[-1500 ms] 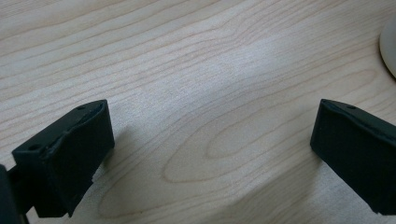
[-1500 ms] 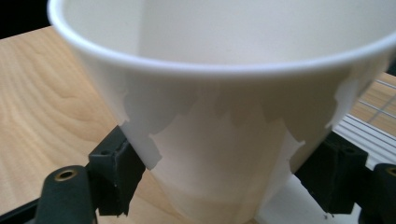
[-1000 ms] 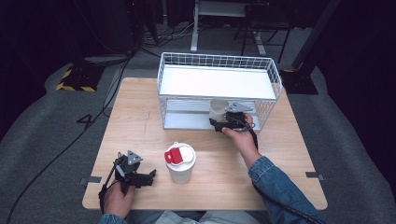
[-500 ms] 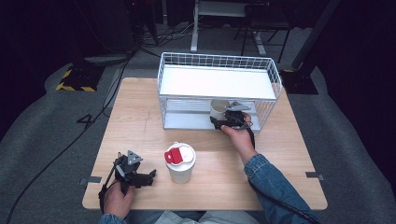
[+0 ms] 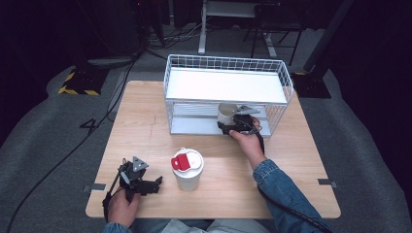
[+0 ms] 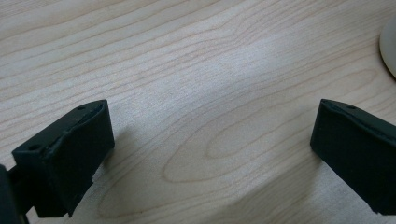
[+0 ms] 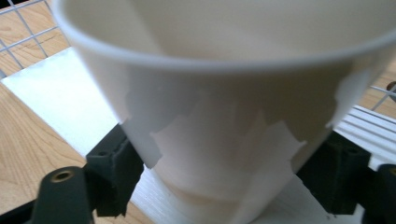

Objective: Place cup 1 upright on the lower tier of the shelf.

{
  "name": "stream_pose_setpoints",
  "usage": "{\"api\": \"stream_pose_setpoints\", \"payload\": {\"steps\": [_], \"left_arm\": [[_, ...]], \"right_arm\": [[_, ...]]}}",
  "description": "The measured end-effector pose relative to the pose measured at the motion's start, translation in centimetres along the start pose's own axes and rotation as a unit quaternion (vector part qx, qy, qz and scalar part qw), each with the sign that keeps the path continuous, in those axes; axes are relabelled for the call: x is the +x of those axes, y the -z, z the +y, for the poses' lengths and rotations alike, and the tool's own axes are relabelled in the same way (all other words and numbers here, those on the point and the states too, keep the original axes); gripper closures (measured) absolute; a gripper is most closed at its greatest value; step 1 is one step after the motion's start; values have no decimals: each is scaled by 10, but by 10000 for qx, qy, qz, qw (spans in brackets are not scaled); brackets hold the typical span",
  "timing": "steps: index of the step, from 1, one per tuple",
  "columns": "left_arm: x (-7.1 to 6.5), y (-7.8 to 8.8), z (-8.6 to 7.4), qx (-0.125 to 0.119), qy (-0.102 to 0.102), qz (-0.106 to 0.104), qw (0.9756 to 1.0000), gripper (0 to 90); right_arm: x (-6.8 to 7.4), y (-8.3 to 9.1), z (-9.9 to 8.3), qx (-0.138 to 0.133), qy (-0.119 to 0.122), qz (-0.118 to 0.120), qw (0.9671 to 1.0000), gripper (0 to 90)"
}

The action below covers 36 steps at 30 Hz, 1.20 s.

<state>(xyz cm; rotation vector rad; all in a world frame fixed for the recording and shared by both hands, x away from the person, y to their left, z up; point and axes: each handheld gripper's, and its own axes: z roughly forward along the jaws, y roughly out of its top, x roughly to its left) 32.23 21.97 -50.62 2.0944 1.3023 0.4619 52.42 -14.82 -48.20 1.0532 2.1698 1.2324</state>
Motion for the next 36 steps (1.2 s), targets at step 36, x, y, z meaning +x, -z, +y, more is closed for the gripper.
{"api": "stream_pose_setpoints", "payload": {"steps": [36], "left_arm": [[4, -4, 5, 3, -137, -118, 9998, 0]], "right_arm": [[2, 62, -10, 66, -65, 151, 9998, 102]]}}
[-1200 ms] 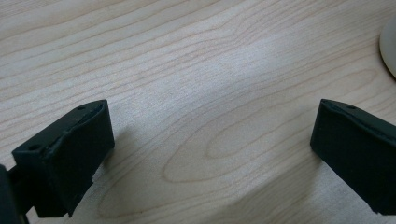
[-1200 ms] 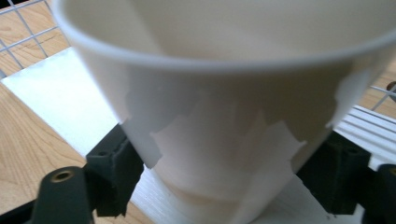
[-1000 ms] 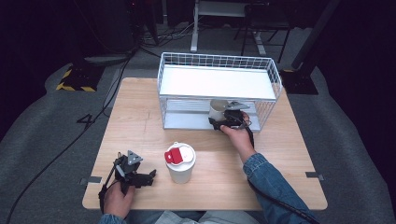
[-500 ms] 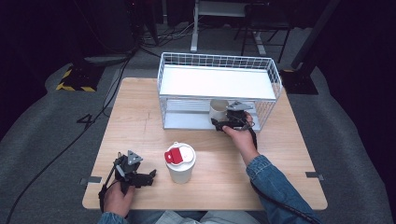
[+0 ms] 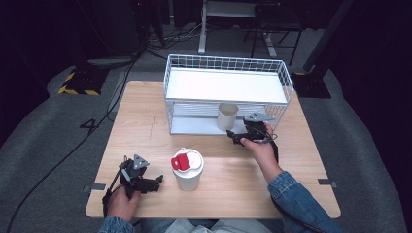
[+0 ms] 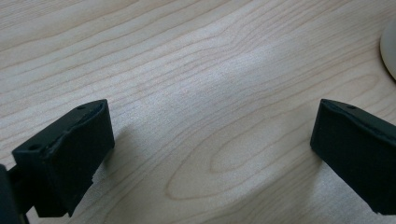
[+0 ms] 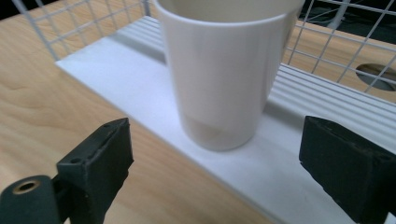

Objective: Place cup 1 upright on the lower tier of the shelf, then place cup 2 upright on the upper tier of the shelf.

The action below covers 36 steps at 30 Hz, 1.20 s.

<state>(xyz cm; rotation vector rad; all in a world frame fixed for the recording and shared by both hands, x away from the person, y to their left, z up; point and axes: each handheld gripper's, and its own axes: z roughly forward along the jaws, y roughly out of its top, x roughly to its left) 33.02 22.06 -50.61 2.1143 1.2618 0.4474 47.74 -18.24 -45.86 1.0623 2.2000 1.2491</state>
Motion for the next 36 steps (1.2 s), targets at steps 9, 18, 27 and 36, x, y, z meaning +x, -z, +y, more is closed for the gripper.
{"api": "stream_pose_setpoints", "payload": {"steps": [9, 18, 27, 36], "left_arm": [[1, -1, 1, 7, -3, -14, 10000, 0], [2, -1, 2, 16, -20, -10, 10000, 0], [1, -4, 4, 13, 7, 2, 10000, 0], [1, -4, 5, 20, -2, -6, 10000, 0]], "right_arm": [[2, 47, -29, -60, -181, 489, 9986, 136], [8, 76, -43, -9, 91, 544, 9985, 149], [8, 99, -54, -76, -18, 644, 9979, 151], [23, 117, -58, -124, 223, 1050, 9941, 154]]}}
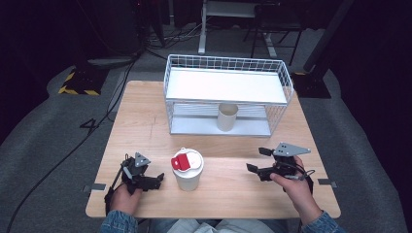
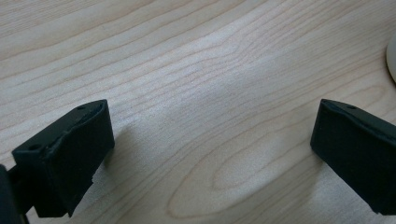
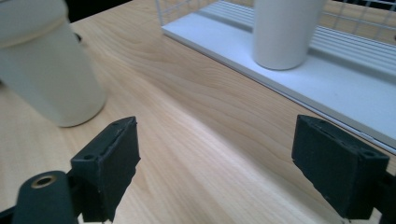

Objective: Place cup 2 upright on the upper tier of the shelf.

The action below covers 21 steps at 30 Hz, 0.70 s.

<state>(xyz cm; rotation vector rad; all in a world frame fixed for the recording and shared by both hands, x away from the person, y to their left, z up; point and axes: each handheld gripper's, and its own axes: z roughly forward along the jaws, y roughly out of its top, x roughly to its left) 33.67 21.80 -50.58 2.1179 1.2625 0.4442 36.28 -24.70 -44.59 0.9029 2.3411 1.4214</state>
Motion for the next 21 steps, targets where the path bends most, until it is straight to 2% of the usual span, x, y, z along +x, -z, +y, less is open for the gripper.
{"api": "stream_pose_setpoints", "payload": {"steps": [9, 21], "left_arm": [[0, 0, 0, -1, -2, 1, 10000, 0], [-1, 0, 0, -9, 49, 33, 10000, 1]], "right_arm": [[26, 2, 12, -61, 236, 424, 9988, 154], [49, -8, 28, -100, 427, 832, 9956, 154]]}}
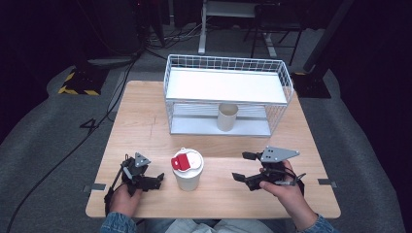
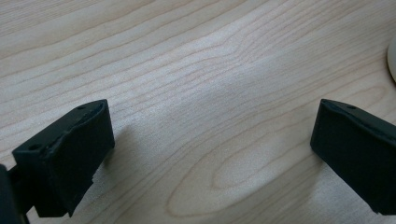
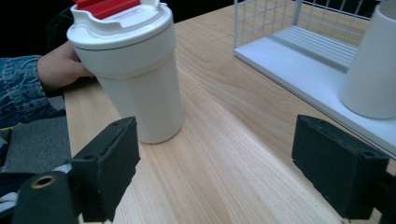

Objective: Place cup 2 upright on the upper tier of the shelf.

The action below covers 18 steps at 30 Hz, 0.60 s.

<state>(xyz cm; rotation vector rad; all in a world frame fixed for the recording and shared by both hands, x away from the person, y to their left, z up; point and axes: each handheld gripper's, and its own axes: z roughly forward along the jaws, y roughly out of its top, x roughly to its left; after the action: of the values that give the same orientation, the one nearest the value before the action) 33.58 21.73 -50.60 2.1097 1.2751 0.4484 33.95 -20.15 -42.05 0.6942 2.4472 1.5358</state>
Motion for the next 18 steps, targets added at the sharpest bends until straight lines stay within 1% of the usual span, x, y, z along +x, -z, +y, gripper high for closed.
{"api": "stream_pose_setpoints", "payload": {"steps": [5, 9, 13, 14, 18], "left_arm": [[0, 0, 0, -1, -6, -3, 10000, 0], [1, 0, 0, 2, -12, -10, 10000, 0], [1, 0, 1, 7, -11, -4, 10000, 0], [1, 0, 1, 7, -11, -4, 10000, 0], [1, 0, 1, 9, -12, -4, 10000, 0]], "right_arm": [[6, -8, 6, -6, 106, 78, 9999, 152], [15, -18, 11, -17, 165, 253, 9995, 143], [22, -26, 14, -10, 194, 378, 9991, 128], [22, -26, 14, -10, 194, 378, 9991, 128], [28, -40, 16, 13, 289, 467, 9985, 111]]}}
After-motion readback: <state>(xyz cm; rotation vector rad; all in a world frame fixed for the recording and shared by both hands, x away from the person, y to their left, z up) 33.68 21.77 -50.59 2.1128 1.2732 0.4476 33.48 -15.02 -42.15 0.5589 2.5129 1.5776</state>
